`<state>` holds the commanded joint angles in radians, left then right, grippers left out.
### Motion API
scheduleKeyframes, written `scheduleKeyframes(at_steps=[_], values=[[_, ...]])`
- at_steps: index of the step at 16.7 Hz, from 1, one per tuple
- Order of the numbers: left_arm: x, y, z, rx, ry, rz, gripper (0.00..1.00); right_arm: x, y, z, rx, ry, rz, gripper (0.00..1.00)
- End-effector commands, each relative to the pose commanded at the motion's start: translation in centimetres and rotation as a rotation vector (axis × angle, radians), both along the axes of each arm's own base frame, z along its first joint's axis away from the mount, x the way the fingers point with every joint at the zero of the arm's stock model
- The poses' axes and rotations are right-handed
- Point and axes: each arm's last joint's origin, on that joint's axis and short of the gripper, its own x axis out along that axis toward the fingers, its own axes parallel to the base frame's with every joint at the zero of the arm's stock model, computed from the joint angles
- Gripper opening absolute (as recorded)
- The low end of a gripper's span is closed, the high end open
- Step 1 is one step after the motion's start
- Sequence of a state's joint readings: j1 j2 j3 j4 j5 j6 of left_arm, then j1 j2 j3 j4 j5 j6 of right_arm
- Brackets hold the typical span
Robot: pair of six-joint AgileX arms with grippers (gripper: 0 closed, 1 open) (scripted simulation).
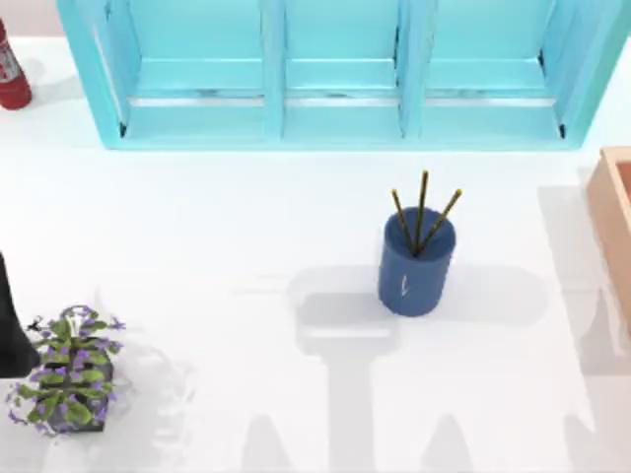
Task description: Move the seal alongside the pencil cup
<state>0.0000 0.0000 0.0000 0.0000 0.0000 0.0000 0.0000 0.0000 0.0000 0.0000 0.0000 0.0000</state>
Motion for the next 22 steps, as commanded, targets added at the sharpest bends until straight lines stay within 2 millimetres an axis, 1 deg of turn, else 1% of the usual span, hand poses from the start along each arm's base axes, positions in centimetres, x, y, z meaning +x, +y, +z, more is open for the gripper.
scheduleKeyframes(at_steps=[3, 5, 8, 10, 12, 15, 18, 22], values=[[0.0, 0.0, 0.2, 0.003, 0.010, 0.003, 1.00, 0.0, 0.0, 0.0, 0.000, 0.000, 0.000, 1.00], [0.0, 0.2, 1.1, 0.014, 0.060, 0.015, 1.00, 0.0, 0.0, 0.0, 0.000, 0.000, 0.000, 1.00], [0.5, 0.5, 3.7, 0.043, 0.199, 0.039, 1.00, 0.0, 0.0, 0.0, 0.000, 0.000, 0.000, 1.00], [1.5, 0.9, 5.9, 0.062, 0.342, 0.054, 1.00, 0.0, 0.0, 0.0, 0.000, 0.000, 0.000, 1.00], [3.3, 1.4, 7.7, 0.077, 0.523, 0.064, 1.00, 0.0, 0.0, 0.0, 0.000, 0.000, 0.000, 1.00], [7.2, 2.6, 9.5, 0.085, 0.828, 0.066, 1.00, 0.0, 0.0, 0.0, 0.000, 0.000, 0.000, 1.00], [11.3, 4.3, 10.0, 0.076, 1.105, 0.053, 1.00, 0.0, 0.0, 0.0, 0.000, 0.000, 0.000, 1.00], [16.0, 6.6, 9.9, 0.050, 1.378, 0.022, 1.00, 0.0, 0.0, 0.0, 0.000, 0.000, 0.000, 1.00]])
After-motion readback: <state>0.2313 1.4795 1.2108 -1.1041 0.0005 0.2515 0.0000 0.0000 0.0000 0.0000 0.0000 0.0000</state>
